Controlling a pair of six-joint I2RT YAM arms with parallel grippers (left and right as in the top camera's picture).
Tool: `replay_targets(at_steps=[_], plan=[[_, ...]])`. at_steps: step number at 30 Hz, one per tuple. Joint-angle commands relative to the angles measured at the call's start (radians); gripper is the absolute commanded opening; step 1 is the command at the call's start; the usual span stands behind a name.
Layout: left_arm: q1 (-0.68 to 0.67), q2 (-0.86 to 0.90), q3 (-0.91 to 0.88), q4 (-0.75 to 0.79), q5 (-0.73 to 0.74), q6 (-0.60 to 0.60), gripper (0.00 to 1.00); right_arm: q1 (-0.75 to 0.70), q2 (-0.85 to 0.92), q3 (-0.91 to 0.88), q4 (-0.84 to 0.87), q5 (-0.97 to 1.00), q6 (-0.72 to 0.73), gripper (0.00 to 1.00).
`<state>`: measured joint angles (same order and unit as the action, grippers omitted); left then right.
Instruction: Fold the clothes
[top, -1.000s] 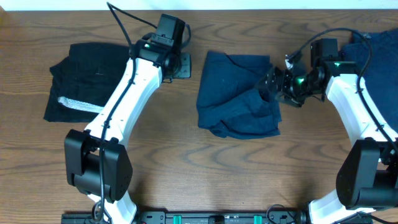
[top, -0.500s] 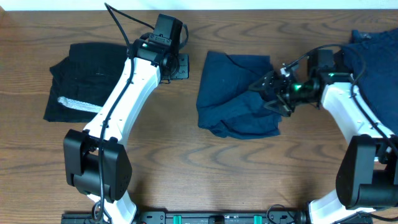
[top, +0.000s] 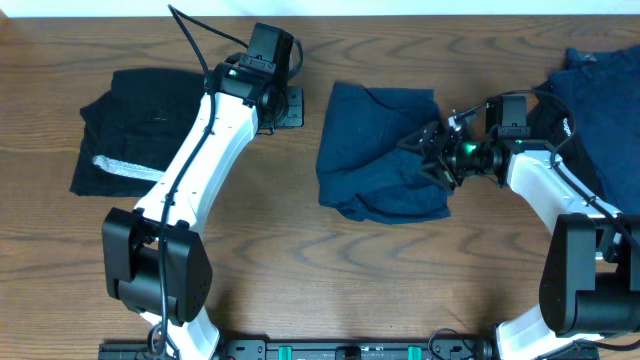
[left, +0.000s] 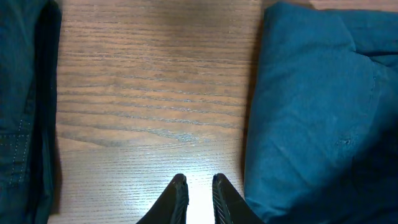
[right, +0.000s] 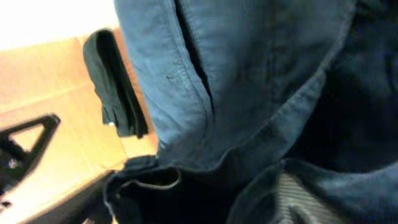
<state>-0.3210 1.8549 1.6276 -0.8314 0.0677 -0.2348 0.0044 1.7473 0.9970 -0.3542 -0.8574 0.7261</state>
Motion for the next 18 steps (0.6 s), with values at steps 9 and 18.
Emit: replay_targets(at_steps=[9,18], plan=[[0.003,0.004,-0.007,-0.005,0.004,0.013,0.06,0.009,0.003,0.001,0.181,-0.086,0.005,0.01],[0.003,0.004,-0.007,-0.006,0.075,0.013,0.06,0.010,0.002,0.042,0.157,-0.146,-0.177,0.01]])
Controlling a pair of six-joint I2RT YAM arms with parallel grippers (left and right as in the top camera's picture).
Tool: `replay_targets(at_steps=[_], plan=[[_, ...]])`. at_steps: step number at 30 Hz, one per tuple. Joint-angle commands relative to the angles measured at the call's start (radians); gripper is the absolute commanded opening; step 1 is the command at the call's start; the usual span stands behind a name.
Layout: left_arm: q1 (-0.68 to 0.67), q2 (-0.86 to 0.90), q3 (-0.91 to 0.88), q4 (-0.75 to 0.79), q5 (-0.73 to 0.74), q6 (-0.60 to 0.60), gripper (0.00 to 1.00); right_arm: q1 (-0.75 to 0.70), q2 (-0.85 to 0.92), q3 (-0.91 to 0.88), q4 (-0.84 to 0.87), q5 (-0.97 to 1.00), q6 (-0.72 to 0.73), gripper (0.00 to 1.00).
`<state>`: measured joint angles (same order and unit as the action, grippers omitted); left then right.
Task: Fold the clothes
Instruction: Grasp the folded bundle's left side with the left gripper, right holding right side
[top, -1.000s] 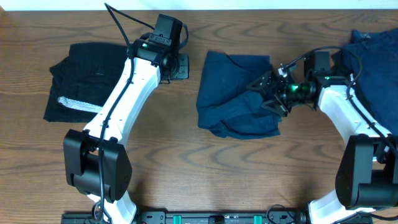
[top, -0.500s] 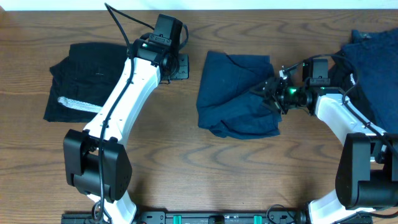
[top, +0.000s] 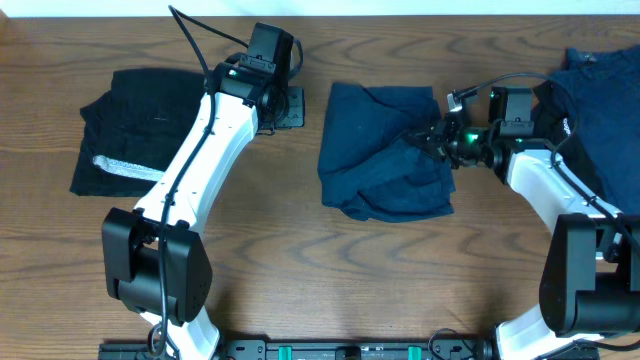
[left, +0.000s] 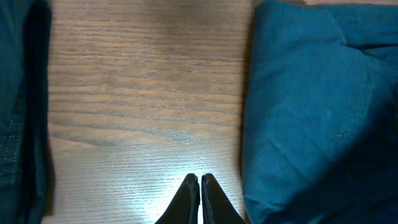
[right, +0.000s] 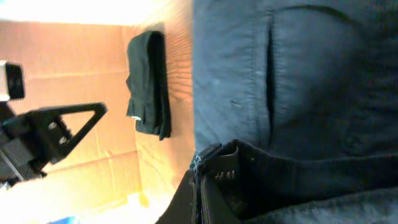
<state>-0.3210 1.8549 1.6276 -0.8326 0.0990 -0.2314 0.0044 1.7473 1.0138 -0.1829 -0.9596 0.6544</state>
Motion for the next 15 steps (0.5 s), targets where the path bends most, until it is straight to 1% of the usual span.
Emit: replay_targets(at_steps=[1,3,5,8,12,13,15], plan=[[0.003,0.004,-0.007,-0.005,0.056,0.009,0.06,0.009,0.002,0.025,-0.048,-0.018,-0.134,0.01],[0.003,0.004,-0.007,-0.004,0.071,0.009,0.06,0.007,0.002,0.025,-0.132,0.075,-0.178,0.01],[0.003,0.004,-0.007,-0.001,0.073,0.009,0.06,0.007,0.002,0.025,-0.182,0.138,-0.205,0.01],[0.003,0.004,-0.007,-0.002,0.101,0.009,0.06,0.008,0.002,0.026,-0.164,0.145,-0.207,0.01],[0.001,0.004,-0.007,-0.033,0.282,0.010,0.06,0.008,0.002,0.028,-0.084,0.149,-0.158,0.01],[-0.001,0.004,-0.007,-0.053,0.339,0.025,0.06,0.010,0.002,0.028,-0.064,0.151,-0.147,0.01],[-0.008,0.004,-0.007,-0.109,0.392,0.074,0.06,0.012,0.002,0.028,-0.045,0.172,-0.124,0.01]])
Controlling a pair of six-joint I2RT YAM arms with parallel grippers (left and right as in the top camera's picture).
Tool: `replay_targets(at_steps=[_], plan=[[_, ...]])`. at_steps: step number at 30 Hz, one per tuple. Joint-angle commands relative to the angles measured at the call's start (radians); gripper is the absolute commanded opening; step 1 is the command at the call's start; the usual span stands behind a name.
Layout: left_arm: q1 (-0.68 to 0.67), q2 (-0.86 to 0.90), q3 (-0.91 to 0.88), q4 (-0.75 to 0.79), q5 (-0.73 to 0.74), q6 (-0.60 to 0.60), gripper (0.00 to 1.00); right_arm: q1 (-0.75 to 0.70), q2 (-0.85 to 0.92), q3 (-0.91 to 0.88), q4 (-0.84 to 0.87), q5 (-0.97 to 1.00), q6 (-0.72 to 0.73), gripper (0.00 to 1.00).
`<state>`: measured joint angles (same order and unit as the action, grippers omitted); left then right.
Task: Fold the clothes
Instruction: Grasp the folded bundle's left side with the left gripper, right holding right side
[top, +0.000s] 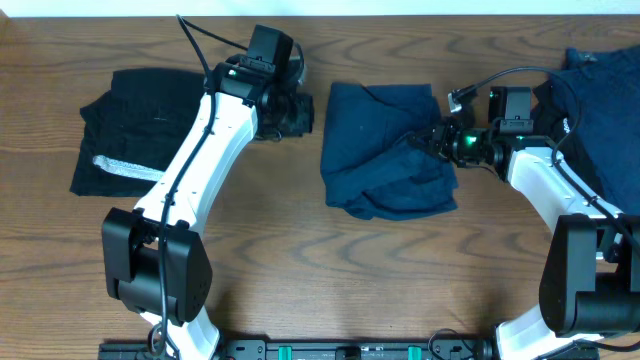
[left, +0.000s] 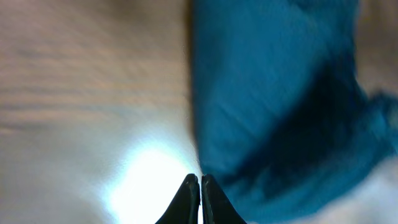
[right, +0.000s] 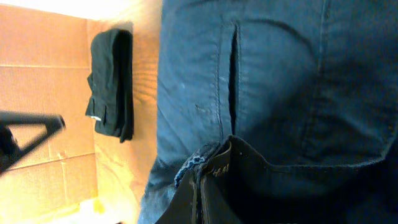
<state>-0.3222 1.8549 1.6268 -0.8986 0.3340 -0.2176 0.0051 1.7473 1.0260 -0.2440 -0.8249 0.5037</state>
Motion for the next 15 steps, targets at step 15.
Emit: replay_targets(at_steps=[15], plan=[[-0.106,-0.002,-0.262,-0.113,0.505,0.152,0.06,0.015,-0.003,0.016,0.045,0.058,0.051,0.01]])
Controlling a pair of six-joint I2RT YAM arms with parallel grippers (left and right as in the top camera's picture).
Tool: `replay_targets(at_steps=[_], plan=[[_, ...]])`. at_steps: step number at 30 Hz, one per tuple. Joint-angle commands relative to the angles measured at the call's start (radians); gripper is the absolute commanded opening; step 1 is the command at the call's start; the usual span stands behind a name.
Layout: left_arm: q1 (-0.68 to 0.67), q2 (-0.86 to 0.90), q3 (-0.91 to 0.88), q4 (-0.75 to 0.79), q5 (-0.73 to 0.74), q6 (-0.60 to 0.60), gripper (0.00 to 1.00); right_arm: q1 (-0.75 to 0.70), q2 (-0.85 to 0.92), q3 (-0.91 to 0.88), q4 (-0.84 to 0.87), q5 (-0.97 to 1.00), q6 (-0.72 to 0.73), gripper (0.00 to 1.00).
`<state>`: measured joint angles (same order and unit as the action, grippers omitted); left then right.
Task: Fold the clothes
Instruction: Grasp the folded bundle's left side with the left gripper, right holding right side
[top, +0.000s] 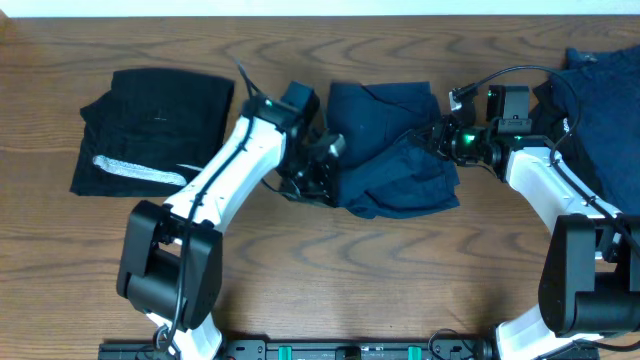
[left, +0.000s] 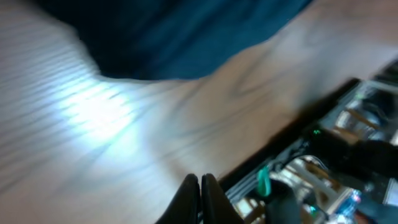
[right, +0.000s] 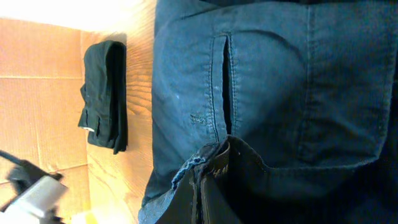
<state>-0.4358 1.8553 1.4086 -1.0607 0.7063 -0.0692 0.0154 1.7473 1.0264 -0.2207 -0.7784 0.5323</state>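
Note:
A crumpled navy garment (top: 385, 150) lies in the middle of the table. My right gripper (top: 438, 136) is at its right side, shut on a frayed waistband edge (right: 214, 158) that is pinched between the fingers. A slit pocket (right: 225, 81) shows above them. My left gripper (top: 322, 186) is low at the garment's front left edge, shut with nothing between its fingers (left: 191, 190). The left wrist view is blurred, with navy cloth (left: 174, 37) along its top and bare wood below.
A folded black garment (top: 150, 125) with a pale label lies at the far left. Another blue garment (top: 600, 90) is heaped at the right edge, behind my right arm. The table's front rail (left: 311, 180) appears in the left wrist view.
My left arm has moved from the garment's back left corner to its front left edge, still shut. My right gripper has stayed put, holding the waistband.
At first my left gripper was slightly open over bare wood between the black and navy garments, and my right gripper was among the navy folds. The left one then shut and the right held the waistband, further back. The left then turned toward the garment and now sits at its front left edge.

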Motion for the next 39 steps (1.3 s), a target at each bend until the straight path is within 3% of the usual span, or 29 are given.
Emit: replay_targets(at_steps=[1,7,14,18,30,39], plan=[[0.010,-0.003,-0.061,0.086,0.132,-0.017,0.06,0.004,-0.009,0.016,0.040,0.012,0.035,0.01],[0.011,-0.004,-0.127,0.321,0.131,-0.131,0.06,0.003,-0.053,0.016,0.122,0.043,0.105,0.01],[0.008,-0.005,-0.296,0.605,0.140,-0.462,0.06,0.018,-0.059,0.016,0.108,0.062,0.119,0.01],[-0.005,-0.014,-0.376,0.794,0.328,-0.494,0.06,0.036,-0.059,0.016,0.105,0.098,0.118,0.01],[-0.079,-0.021,-0.377,0.794,0.126,-0.581,0.06,0.067,-0.059,0.016,0.105,0.120,0.118,0.01],[-0.104,-0.020,-0.377,0.820,-0.160,-0.706,0.06,0.076,-0.059,0.016,0.105,0.116,0.118,0.01]])
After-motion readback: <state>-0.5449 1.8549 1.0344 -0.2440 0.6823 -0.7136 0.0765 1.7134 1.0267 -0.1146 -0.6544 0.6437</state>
